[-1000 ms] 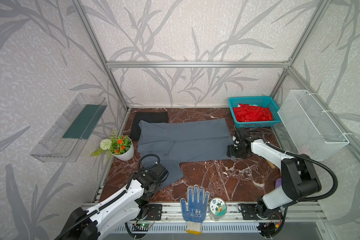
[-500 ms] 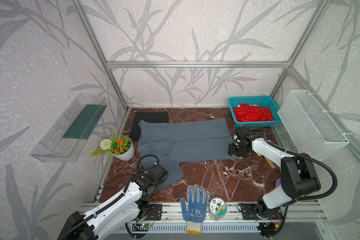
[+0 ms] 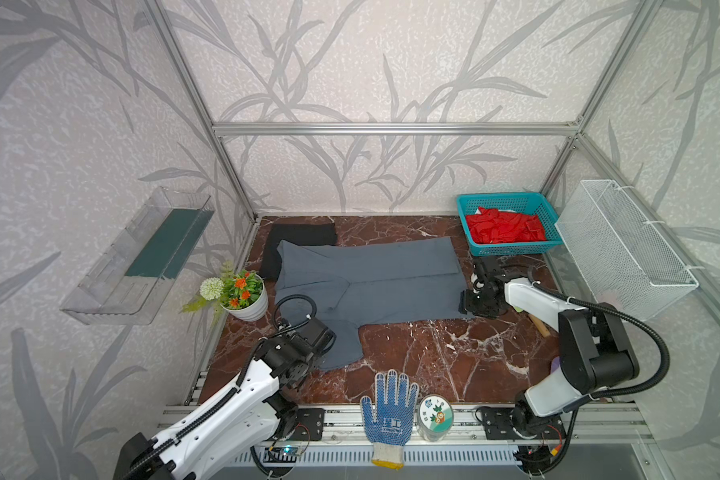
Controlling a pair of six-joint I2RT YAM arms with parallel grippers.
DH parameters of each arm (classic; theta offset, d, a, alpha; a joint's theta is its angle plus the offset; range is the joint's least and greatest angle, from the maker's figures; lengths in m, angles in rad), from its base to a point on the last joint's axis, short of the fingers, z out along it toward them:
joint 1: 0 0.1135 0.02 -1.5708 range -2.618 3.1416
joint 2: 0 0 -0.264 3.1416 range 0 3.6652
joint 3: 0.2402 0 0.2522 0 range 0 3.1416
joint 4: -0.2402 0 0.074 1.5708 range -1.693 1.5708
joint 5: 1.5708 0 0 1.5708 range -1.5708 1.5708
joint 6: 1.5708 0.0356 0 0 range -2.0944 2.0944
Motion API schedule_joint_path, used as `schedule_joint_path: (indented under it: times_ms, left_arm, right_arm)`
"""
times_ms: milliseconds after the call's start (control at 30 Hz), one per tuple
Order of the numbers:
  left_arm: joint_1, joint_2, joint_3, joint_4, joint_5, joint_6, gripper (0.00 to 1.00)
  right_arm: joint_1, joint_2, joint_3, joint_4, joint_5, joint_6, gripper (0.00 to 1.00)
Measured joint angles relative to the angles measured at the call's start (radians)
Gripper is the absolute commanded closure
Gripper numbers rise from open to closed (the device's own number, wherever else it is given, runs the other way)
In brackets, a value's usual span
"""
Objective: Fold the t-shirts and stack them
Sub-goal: 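Grasp the grey shirt's near corners with both grippers and lift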
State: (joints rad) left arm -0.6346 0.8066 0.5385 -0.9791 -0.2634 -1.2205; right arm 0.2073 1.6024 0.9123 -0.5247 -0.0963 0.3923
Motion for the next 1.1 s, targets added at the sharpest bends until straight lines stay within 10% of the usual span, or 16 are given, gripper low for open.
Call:
schedule_joint_path:
  times_ms: [267, 733, 1100]
  left_arm:
    - [0.0, 0.0, 0.019, -0.003, -0.023, 0.025, 1.0]
    - [0.0, -0.032, 0.024, -0.037, -0.038, 0.025, 1.0]
    - [0.0, -0.189, 0.188, -0.17, -0.141, 0.031, 1.0]
  right_arm:
    - [-0.004, 0.027, -0.008, 0.031, -0.018, 0.005, 0.4]
    - [-0.003, 0.022, -0.046, 0.063, -0.039, 0.022, 0.93]
    - [-0.002, -0.267, -0.106, 0.001, -0.063, 0.023, 0.98]
